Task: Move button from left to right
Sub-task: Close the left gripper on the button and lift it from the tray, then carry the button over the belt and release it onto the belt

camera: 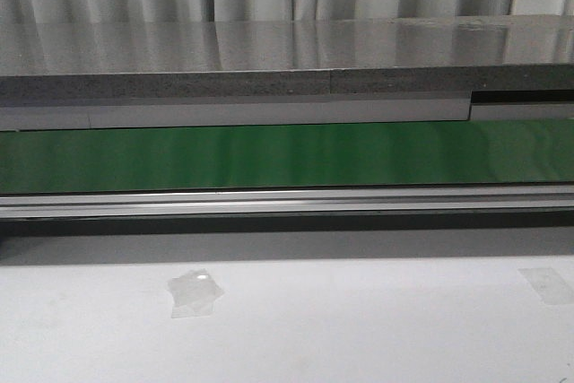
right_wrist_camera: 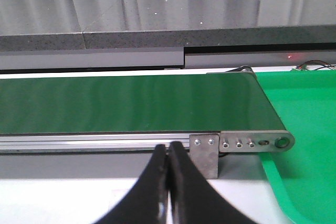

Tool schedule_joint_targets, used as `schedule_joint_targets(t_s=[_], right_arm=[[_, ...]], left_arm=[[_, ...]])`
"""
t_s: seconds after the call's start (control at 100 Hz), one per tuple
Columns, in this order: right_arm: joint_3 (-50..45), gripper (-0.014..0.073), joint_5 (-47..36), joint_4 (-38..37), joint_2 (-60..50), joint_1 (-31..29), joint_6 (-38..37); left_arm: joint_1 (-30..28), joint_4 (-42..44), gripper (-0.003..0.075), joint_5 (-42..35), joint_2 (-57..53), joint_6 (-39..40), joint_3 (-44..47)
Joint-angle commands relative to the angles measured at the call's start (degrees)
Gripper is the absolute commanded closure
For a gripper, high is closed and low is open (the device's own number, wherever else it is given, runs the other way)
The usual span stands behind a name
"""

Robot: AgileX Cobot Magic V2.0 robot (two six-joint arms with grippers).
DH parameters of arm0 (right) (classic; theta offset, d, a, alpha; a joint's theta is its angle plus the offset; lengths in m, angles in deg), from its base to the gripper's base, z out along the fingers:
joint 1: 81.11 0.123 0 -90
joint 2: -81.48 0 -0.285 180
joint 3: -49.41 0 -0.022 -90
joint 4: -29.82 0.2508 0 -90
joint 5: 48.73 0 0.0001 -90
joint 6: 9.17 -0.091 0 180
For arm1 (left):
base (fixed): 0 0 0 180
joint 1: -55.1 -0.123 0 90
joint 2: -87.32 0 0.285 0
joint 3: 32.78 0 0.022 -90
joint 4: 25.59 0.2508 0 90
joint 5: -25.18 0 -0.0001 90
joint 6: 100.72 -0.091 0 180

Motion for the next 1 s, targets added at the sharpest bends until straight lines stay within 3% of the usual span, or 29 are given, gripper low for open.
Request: schedule_joint_targets(t_s=[0.0, 0.56, 0.99], right_arm=[[0.9, 0.0662, -4.5, -0.6, -1.0, 0.1, 0.1], [0.9, 0.0662, -4.5, -0.6, -1.0, 0.1, 0.1], [0.9, 0.0662, -4.5, -0.6, -1.0, 0.1, 0.1]], left_arm=[[0.4, -1.2, 0.0678, -0.6, -6.2, -1.1, -1.1], [9.0, -3.8, 0.0678, 2.9, -10.3, -6.4, -1.1], [9.6, -5.9, 0.0678, 2.9, -8.4, -6.4, -0.3]])
